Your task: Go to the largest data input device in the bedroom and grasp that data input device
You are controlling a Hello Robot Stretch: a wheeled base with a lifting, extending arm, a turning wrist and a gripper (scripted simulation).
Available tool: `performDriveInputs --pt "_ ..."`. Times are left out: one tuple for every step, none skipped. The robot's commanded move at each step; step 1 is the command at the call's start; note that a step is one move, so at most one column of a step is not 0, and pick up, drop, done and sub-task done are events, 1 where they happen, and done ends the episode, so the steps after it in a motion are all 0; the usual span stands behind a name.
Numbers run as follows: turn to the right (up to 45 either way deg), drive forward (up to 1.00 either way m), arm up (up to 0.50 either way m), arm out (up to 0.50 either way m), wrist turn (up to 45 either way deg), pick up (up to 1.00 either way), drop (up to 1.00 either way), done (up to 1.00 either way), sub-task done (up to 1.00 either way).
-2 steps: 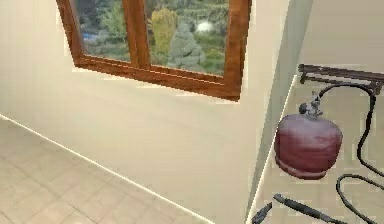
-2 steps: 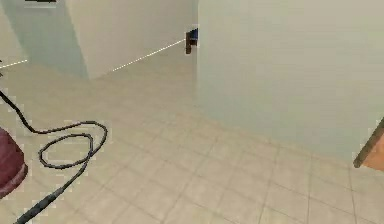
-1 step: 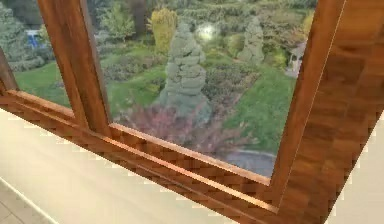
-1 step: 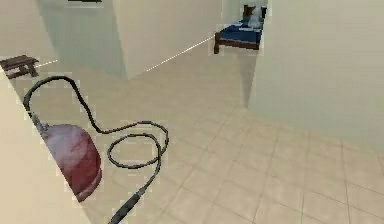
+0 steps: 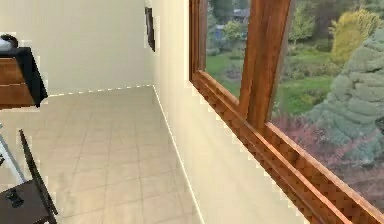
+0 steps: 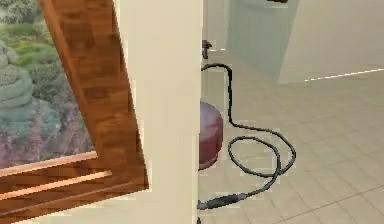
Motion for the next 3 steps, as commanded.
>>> performDriveInputs --pt "-39.0 0.0 0.0 0.0 0.0 0.0 0.0 0.0 0.0" --pt "0.0 0.45 0.0 0.0 0.0 0.0 0.0 0.0 0.0" --pt "-45.0 0.0 0.0 0.0 0.0 0.0 0.0 0.0 0.0"
